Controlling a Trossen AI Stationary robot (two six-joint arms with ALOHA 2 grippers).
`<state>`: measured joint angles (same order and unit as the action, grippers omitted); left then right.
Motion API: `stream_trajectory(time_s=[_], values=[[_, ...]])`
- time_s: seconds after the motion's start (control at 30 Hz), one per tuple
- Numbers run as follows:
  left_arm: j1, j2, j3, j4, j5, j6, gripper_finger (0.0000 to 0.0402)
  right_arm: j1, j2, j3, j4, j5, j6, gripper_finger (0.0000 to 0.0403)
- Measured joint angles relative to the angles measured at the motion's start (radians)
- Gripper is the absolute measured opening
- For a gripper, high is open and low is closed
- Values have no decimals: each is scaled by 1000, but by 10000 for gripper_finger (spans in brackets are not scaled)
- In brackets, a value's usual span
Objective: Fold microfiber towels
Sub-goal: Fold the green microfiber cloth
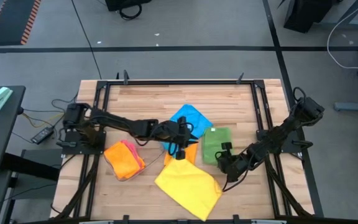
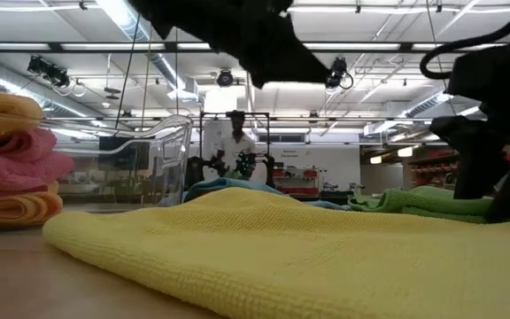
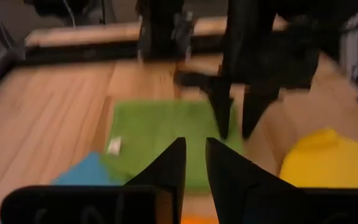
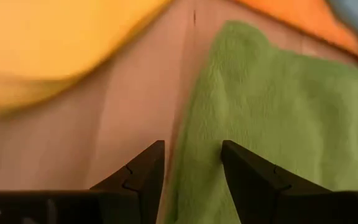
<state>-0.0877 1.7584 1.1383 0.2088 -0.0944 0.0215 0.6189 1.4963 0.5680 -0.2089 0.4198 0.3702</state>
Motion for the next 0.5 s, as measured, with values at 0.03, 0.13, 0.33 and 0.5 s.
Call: stream_trajectory(time_s=[0.03,0.13,0.33,0.5], values=[[5,17,-1,20,-1,-5,69,0,0,-7,1,0,2,170],[16,53,-2,52,-3,-12,66,0,0,-23,3,2,9,170],[24,143,4,185,-3,-17,70,1,-2,-36,15,22,-9,170],[23,197,3,223,-2,-15,66,1,-2,-37,21,20,-31,158]])
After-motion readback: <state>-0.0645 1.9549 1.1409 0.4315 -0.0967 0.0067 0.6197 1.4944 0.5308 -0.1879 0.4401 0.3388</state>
